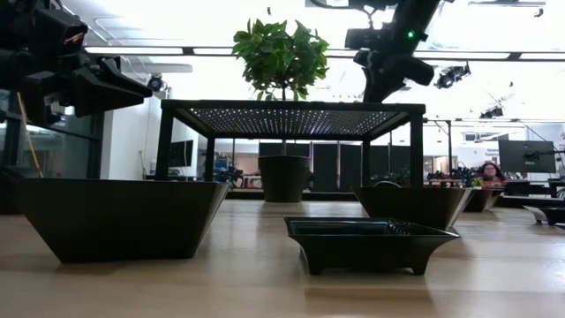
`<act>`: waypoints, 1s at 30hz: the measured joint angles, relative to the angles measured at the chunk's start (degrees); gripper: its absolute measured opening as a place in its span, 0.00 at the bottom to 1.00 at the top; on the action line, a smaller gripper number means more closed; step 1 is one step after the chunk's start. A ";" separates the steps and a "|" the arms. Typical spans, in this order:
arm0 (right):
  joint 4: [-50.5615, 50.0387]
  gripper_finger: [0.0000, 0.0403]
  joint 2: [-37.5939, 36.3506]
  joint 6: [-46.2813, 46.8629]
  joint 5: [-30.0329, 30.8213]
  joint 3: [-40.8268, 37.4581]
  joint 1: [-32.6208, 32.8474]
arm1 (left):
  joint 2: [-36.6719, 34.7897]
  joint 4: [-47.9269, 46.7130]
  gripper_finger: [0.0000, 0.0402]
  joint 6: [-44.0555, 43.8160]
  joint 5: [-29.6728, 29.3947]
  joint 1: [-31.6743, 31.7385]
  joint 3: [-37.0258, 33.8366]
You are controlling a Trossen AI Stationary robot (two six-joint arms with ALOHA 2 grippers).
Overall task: Pick & Place Mini shaped plates
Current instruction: Put the black square plate on the shelf
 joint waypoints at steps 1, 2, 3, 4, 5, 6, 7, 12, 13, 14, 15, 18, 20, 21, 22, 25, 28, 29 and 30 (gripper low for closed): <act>-0.12 0.00 0.40 0.40 0.01 0.00 -0.02 | 0.01 0.00 0.35 0.01 0.00 0.00 0.00; -0.13 0.00 0.90 0.67 0.16 0.00 -0.04 | 0.01 0.01 0.35 -0.01 0.00 0.00 0.00; -0.03 0.00 1.37 0.74 0.43 0.00 -0.04 | -0.01 0.01 0.35 0.00 0.00 0.00 0.00; 0.14 0.00 1.62 0.79 0.82 0.00 -0.04 | 0.00 0.01 0.35 0.01 0.00 0.00 0.00; 0.42 0.00 1.81 0.90 1.28 0.00 -0.04 | 0.01 -0.01 0.35 -0.01 0.00 0.00 0.00; 0.74 0.00 1.95 1.38 1.59 0.00 -0.04 | -0.01 0.00 0.35 -0.01 0.00 0.00 0.00; 0.97 0.00 1.97 2.07 1.75 0.00 -0.04 | -0.01 0.00 0.35 -0.01 0.00 0.00 0.00; 0.95 0.00 1.99 4.18 0.54 0.00 0.20 | 0.01 0.01 0.35 0.01 0.00 0.00 0.00; 0.87 0.00 1.99 4.24 -0.20 0.00 0.31 | 0.01 -0.01 0.35 -0.01 0.00 0.00 0.00; 0.78 0.01 1.99 4.23 -0.98 0.00 0.50 | 0.01 -0.01 0.35 0.01 0.00 0.00 0.00; 0.78 0.02 1.99 4.24 -1.60 0.00 0.64 | 0.01 0.00 0.35 0.00 0.00 0.00 0.00; 0.66 0.04 1.99 4.28 -3.06 0.00 1.05 | 0.01 0.00 0.35 -0.01 0.00 0.00 0.00; 0.63 0.07 2.04 4.26 -3.62 0.00 1.14 | 0.01 -0.01 0.35 0.00 0.00 0.00 0.00; 0.62 0.08 2.04 4.24 -4.04 0.00 1.11 | 0.01 -0.01 0.35 0.00 0.00 0.00 0.00; 0.55 0.10 2.04 4.23 -4.50 0.00 1.11 | 0.00 -0.01 0.35 0.00 0.00 0.00 0.00; 0.54 0.15 2.04 4.28 -5.89 0.00 1.11 | 0.01 -0.01 0.35 0.00 0.00 0.00 0.00; 0.57 0.19 1.94 4.30 -7.08 0.00 1.11 | 0.00 0.00 0.35 -0.01 0.00 0.00 0.00; 0.57 0.21 1.76 4.28 -7.40 0.00 1.11 | -0.01 0.00 0.35 0.01 0.00 0.00 0.00; 0.57 0.22 1.37 4.29 -7.77 -0.02 1.11 | -0.01 0.01 0.35 0.01 0.00 0.00 0.00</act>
